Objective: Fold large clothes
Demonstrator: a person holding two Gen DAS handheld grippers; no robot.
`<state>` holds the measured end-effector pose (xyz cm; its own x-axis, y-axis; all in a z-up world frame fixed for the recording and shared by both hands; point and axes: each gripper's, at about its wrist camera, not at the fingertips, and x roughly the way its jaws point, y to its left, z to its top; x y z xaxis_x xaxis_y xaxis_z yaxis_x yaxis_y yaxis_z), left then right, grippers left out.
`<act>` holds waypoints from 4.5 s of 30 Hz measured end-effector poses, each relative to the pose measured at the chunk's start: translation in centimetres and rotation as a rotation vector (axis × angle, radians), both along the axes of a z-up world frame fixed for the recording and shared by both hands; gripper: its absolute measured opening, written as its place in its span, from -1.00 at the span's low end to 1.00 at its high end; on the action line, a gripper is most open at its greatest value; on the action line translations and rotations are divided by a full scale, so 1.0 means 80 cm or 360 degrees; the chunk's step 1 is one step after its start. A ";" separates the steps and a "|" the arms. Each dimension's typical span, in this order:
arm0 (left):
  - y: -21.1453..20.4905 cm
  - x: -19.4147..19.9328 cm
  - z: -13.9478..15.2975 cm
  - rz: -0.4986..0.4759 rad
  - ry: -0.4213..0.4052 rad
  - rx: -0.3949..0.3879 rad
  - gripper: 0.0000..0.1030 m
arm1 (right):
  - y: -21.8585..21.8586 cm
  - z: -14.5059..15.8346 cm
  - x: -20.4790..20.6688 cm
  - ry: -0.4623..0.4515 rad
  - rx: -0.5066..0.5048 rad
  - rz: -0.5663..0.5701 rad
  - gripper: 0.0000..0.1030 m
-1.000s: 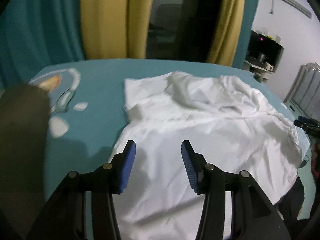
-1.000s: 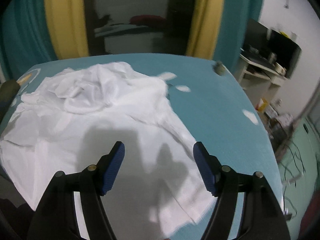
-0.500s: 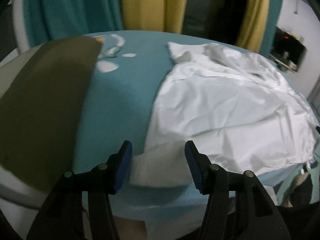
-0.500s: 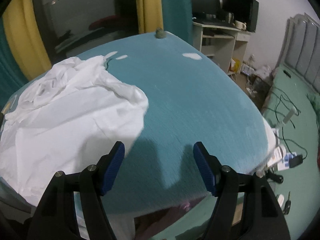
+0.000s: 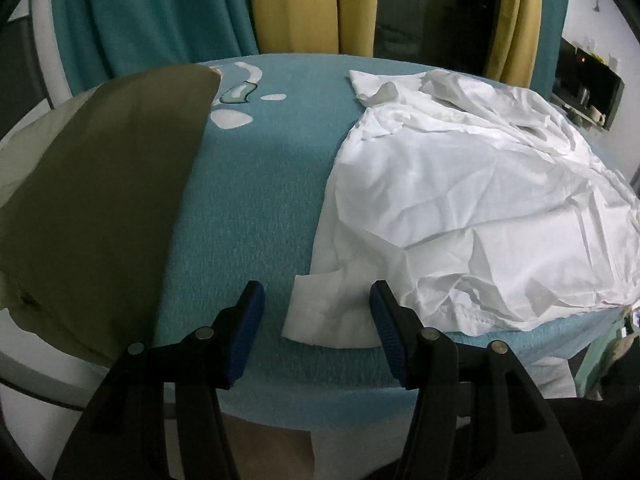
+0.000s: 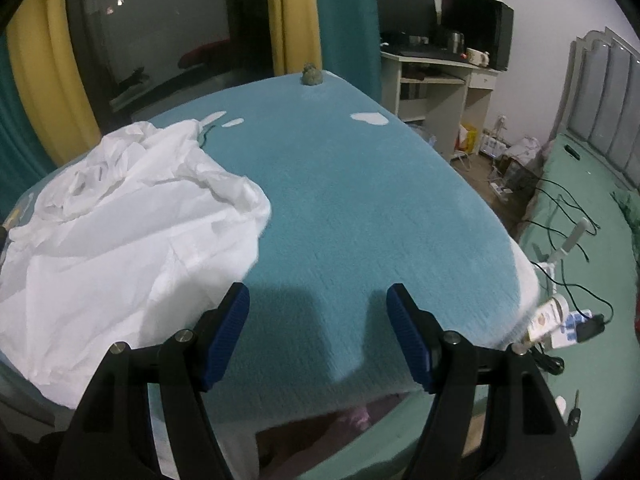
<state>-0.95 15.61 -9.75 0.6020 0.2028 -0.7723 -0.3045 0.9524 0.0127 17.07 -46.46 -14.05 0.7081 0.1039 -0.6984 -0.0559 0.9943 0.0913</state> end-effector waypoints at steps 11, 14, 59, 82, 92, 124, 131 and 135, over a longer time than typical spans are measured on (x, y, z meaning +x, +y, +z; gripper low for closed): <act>-0.027 0.003 0.001 -0.0161 -0.0023 0.0016 -0.88 | 0.049 -0.008 0.026 0.0062 -0.0073 0.0087 -0.25; -0.028 0.004 0.002 -0.0170 -0.0041 0.0031 -0.90 | 0.042 -0.005 0.016 0.0067 -0.0036 0.0108 -0.87; 0.011 0.014 -0.003 -0.0103 -0.0064 -0.0017 -0.89 | 0.034 -0.011 -0.022 0.0060 -0.0110 -0.0027 -0.05; 0.008 0.012 0.087 -0.0094 -0.0506 -0.0075 -0.91 | 0.086 0.083 -0.011 -0.0278 -0.0142 0.0106 -0.91; 0.033 0.054 0.119 -0.0062 -0.0659 -0.0124 -0.91 | 0.089 0.116 0.052 -0.0391 -0.0083 0.0143 -0.91; 0.136 0.351 0.085 0.0130 -0.0538 -0.0458 -0.91 | 0.092 0.046 0.359 0.0038 0.0182 0.0159 -0.91; 0.145 0.395 0.038 0.0211 -0.0326 -0.0510 -0.90 | 0.108 0.023 0.383 0.0114 0.0172 0.0146 -0.90; 0.147 0.396 0.033 0.0217 -0.0321 -0.0520 -0.43 | 0.114 0.028 0.379 0.0097 0.0108 0.0119 -0.85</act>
<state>30.74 27.34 -7.11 0.7324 0.0549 -0.6786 -0.3939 0.8472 -0.3565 47.42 -37.30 -11.84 0.6531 0.2036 -0.7294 -0.1220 0.9789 0.1640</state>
